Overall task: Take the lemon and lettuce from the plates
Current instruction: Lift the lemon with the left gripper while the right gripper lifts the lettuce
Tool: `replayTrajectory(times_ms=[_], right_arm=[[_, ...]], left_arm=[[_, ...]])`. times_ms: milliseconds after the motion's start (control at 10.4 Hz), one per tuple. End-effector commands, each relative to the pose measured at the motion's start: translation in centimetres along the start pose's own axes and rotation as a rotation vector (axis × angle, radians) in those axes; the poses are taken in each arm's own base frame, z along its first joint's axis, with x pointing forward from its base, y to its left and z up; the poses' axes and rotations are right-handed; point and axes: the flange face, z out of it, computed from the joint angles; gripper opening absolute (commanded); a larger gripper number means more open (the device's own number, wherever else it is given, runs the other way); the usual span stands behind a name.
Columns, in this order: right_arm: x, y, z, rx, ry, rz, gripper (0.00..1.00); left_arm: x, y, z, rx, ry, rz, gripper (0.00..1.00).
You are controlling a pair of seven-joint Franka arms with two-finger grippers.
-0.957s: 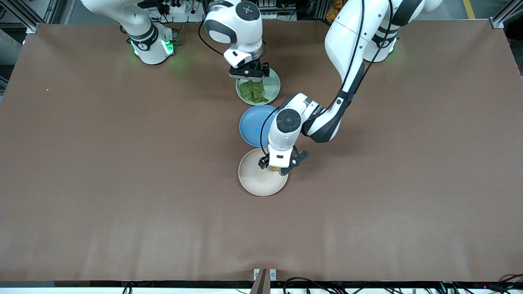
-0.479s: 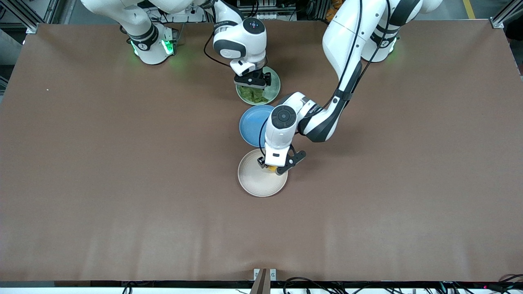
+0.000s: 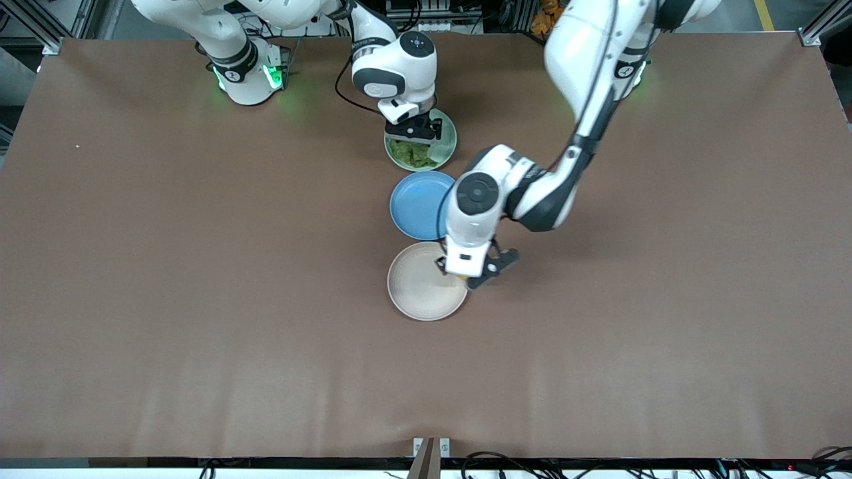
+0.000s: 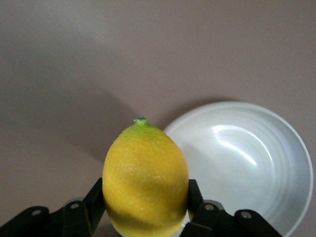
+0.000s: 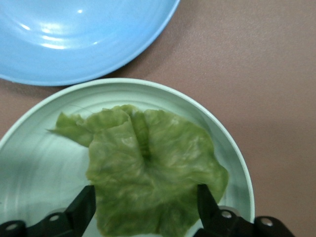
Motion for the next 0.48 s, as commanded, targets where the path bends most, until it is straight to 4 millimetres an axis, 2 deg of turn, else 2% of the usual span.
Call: replayTrajectory(times_ms=[0,96,191,287,383], right_arm=[[0.0,-0.8,0.2,0.011,0.022,0.003,0.38],[0.2,-0.9,0.1,0.009,0.025,0.008,0.18],[0.9,-1.1,-0.5,0.015,0.035,0.016,0.04],[1.6,-1.5,-1.5,0.029,0.047,0.022,0.0],[2.2,-1.5,-2.7,0.038,0.068,0.031,0.0]], left_arm=[[7.1,-5.2,-4.0,0.119,-0.055,0.156,0.0],[9.8,-7.4,-4.2,0.156,-0.087,0.202,0.0],[12.6,-9.4,-4.1,0.186,-0.118,0.245,0.0],[15.4,-11.8,-4.1,0.206,-0.153,0.284,0.0],[17.7,-14.2,-3.7,0.243,-0.18,0.339,0.0]])
